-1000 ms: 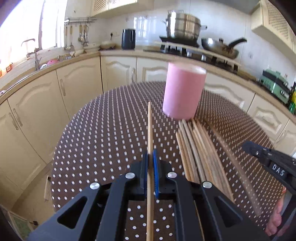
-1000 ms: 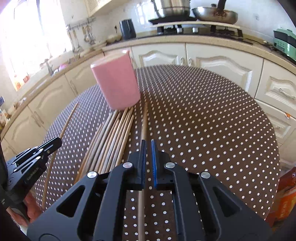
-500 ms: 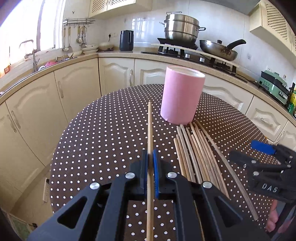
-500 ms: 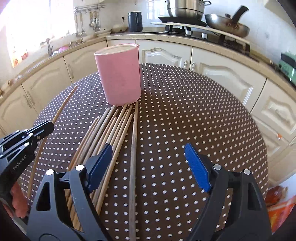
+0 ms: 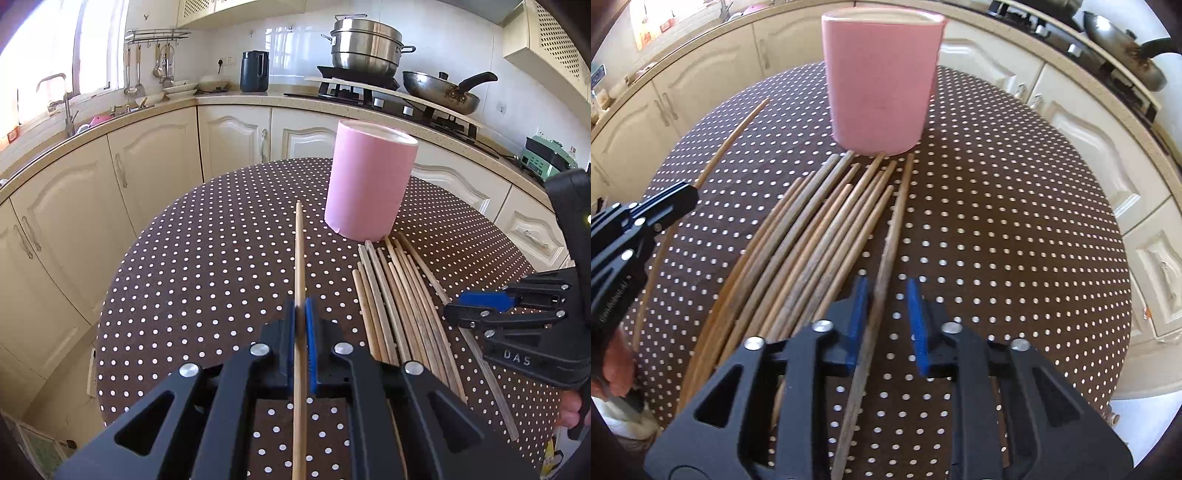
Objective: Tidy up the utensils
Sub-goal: 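Lift the left tool's chopstick upright over the pink cup while the right tool lifts its own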
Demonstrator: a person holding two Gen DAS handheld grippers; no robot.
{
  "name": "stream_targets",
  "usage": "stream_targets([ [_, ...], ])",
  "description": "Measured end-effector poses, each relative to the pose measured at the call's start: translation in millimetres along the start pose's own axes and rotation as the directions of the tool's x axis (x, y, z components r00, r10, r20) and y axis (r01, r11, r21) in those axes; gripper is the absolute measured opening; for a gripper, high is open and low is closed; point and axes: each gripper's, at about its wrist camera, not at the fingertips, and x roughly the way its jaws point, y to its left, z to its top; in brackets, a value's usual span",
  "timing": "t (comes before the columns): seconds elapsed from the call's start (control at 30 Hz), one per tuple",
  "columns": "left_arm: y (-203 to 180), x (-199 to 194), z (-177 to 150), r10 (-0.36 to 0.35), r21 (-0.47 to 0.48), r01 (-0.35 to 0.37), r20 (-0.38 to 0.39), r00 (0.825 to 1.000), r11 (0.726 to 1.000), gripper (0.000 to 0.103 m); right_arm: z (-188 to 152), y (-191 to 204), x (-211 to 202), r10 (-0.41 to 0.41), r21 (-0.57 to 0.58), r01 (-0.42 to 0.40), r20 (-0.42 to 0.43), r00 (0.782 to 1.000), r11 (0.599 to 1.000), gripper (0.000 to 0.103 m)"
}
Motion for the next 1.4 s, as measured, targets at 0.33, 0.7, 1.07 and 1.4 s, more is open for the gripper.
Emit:
stream_targets([
  [0.33, 4.6, -6.7, 11.5, -0.008, -0.014, 0.009, 0.045, 0.999, 1.0, 0.006, -1.8, -38.4, -25.4, 0.105, 0.207, -0.14, 0.171, 0.98, 0.968, 0.007],
  [0.7, -6.8, -30.3, 45.0, -0.097, -0.032, 0.102, 0.136, 0.986, 0.994, 0.006, 4.7, -50.5, -91.8, 0.077, 0.218, -0.187, 0.432, 0.899, 0.958, 0.007],
  [1.07, -17.3, -64.5, 105.8, -0.206, -0.027, 0.239, 0.413, 0.887, 0.971, 0.006, 42.2, -66.1, -136.6, 0.015, 0.231, -0.171, 0.556, 0.831, 0.958, 0.007],
  [1.4, -26.0, -69.7, 154.3, -0.238, -0.015, 0.32, 0.636, 0.734, 0.947, 0.006, 78.5, -71.0, -176.2, -0.056, 0.248, -0.153, 0.67, 0.74, 0.957, 0.007],
])
